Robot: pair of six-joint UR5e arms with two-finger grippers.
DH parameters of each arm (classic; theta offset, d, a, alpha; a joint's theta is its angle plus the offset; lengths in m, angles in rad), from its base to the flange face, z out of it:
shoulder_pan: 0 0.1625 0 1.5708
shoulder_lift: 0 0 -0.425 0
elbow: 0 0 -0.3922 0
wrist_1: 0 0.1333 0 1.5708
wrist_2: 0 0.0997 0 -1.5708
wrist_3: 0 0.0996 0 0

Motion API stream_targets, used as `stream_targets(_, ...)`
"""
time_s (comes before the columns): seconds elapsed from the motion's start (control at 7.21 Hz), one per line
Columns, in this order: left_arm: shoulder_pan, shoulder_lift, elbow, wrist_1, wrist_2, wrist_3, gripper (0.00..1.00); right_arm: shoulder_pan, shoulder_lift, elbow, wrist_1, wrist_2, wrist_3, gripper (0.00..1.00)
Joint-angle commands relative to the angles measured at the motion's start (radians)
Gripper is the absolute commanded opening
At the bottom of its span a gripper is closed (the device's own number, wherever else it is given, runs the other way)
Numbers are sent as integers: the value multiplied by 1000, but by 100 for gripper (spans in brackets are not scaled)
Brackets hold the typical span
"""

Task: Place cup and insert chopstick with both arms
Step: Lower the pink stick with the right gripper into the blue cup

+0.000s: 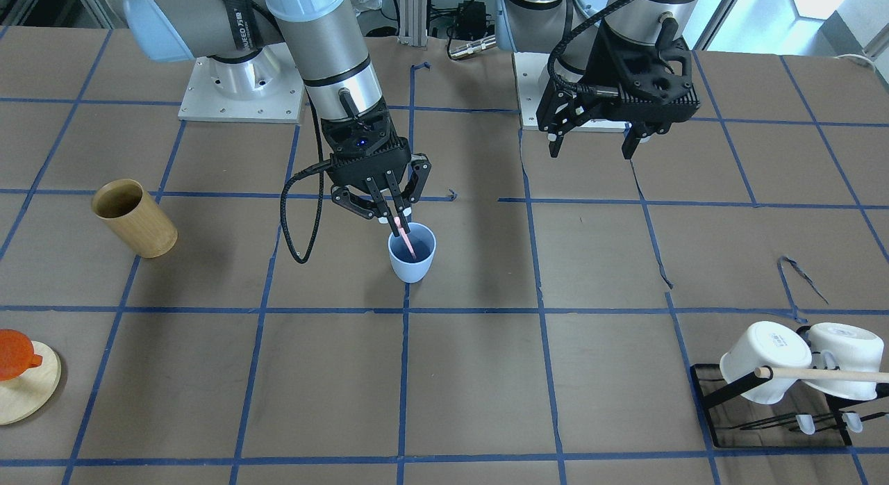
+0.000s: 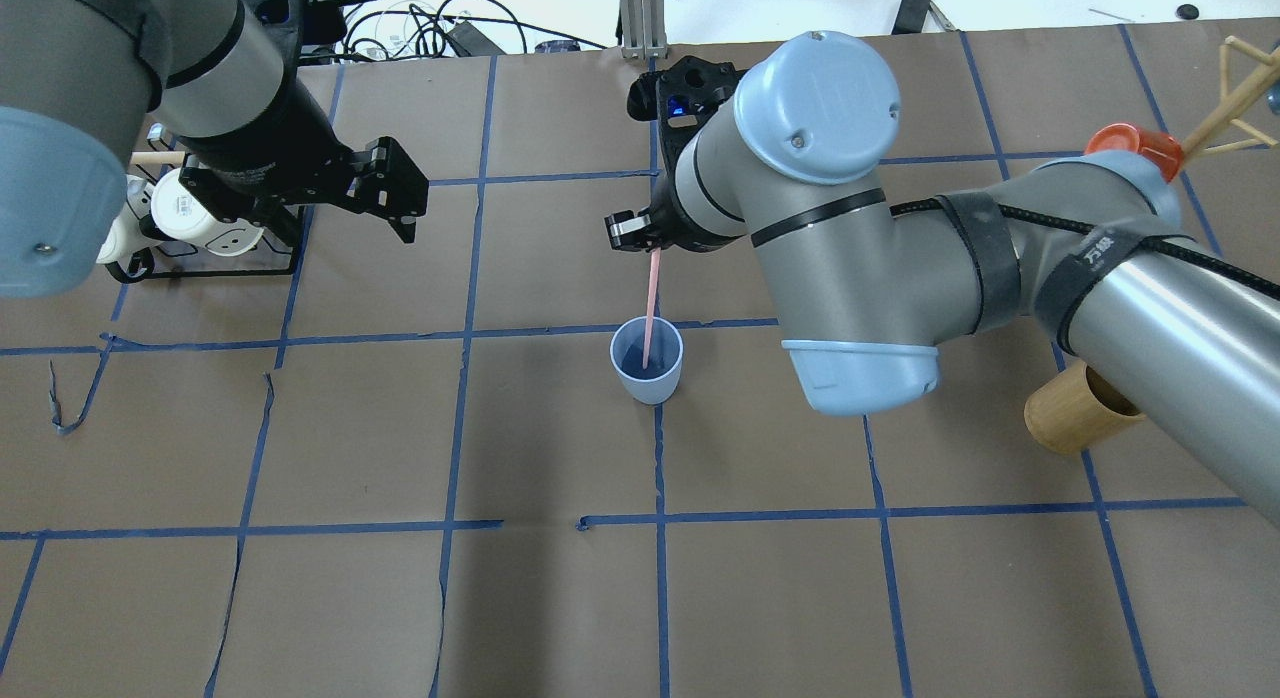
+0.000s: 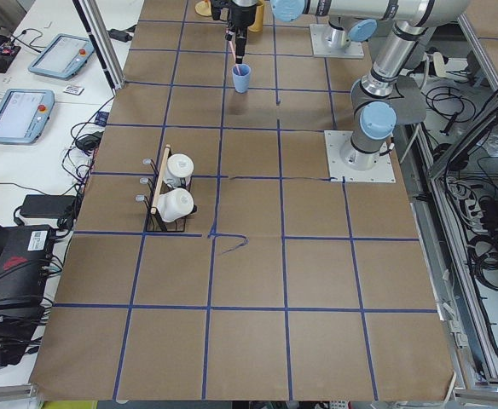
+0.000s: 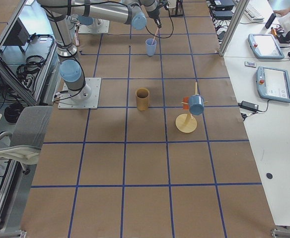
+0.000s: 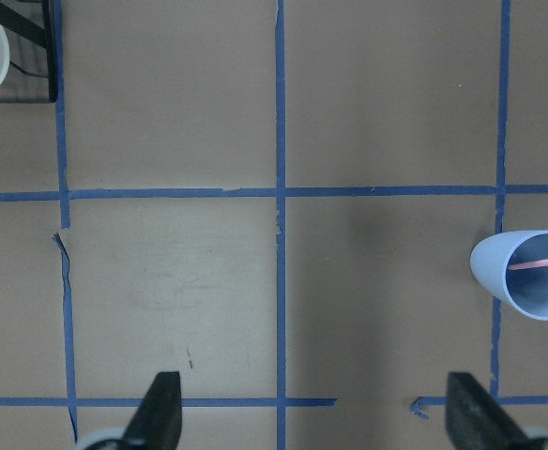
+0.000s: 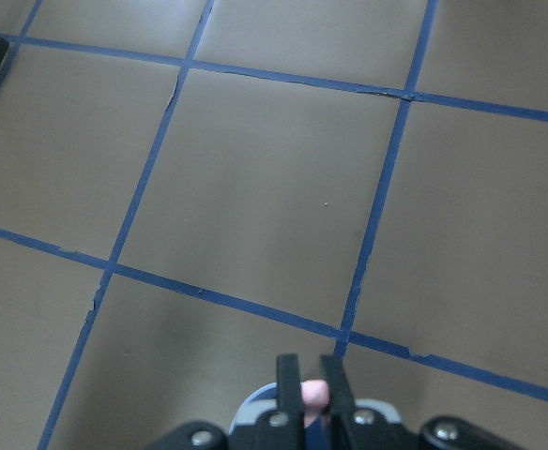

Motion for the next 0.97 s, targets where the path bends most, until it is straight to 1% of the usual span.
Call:
stream_targets(0.0, 1, -1, 0, 0, -2, 0, 100, 1, 0, 24, -2, -1, 6, 23)
stream_targets(0.14, -1, -1, 0, 0, -2, 0, 100, 1, 0, 27, -3, -1, 18, 36)
stream_targets(0.28, -1, -2, 2, 0, -2, 0, 100, 1, 0, 25, -5, -2, 18, 44)
stream_targets(0.55, 1, -2, 2, 0, -2, 0, 100, -1, -3, 10, -5, -2, 18, 50)
stream_targets(0.69, -1, -2, 2, 0, -2, 0, 100, -10, -3, -16, 4, -7, 11, 53)
stream_targets(0.83, -1, -2, 2, 0, -3, 0, 100, -24, -4, -40, 13, -37, 3, 60)
